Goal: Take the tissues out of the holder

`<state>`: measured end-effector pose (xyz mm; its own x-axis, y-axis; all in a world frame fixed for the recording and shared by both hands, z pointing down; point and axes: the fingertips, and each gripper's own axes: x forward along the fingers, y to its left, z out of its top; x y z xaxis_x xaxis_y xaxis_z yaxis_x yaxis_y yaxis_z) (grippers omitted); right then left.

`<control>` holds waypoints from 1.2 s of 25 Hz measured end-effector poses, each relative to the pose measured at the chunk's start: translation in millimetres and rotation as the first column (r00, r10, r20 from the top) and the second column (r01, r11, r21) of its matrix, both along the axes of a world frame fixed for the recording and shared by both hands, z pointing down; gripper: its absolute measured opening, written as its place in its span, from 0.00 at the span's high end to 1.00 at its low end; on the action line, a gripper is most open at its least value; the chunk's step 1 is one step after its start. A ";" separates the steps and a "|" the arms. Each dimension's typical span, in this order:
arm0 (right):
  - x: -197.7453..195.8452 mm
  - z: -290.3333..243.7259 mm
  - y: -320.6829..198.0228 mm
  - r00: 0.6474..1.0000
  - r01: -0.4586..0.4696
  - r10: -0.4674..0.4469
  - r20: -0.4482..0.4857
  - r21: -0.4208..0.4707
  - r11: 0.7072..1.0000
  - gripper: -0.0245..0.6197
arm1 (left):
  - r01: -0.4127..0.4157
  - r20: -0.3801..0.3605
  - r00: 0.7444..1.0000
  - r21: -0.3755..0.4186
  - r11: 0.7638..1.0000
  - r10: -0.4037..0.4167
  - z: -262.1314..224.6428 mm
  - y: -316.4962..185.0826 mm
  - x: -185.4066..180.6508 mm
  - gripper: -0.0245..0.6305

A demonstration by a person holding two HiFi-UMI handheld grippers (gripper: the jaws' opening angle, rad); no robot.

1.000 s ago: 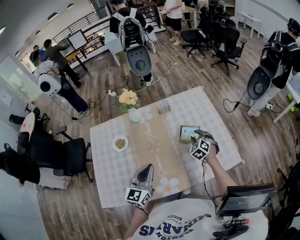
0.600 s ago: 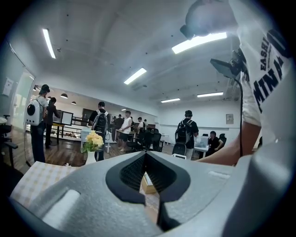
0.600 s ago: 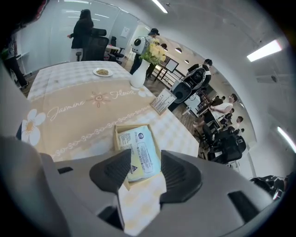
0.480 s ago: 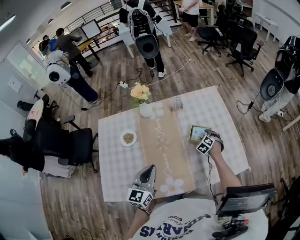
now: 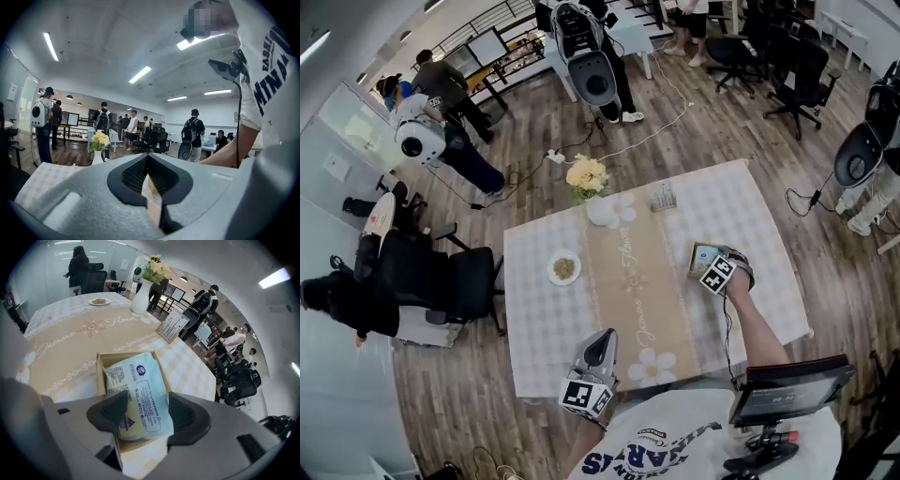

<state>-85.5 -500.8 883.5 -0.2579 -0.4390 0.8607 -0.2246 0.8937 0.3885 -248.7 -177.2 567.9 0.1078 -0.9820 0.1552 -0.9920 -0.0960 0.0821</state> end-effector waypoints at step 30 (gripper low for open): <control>-6.2 -4.0 0.9 0.998 0.033 -0.030 0.053 -0.060 0.998 0.87 | 0.025 0.011 1.000 -0.009 1.000 -0.025 -2.9 -3.4 -0.9 0.96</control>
<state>-91.6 -499.9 879.5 -0.3161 -0.3773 0.8705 -0.2147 0.9222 0.3218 -249.5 -180.5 565.1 0.0814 -0.9829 0.1654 -0.9949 -0.0702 0.0725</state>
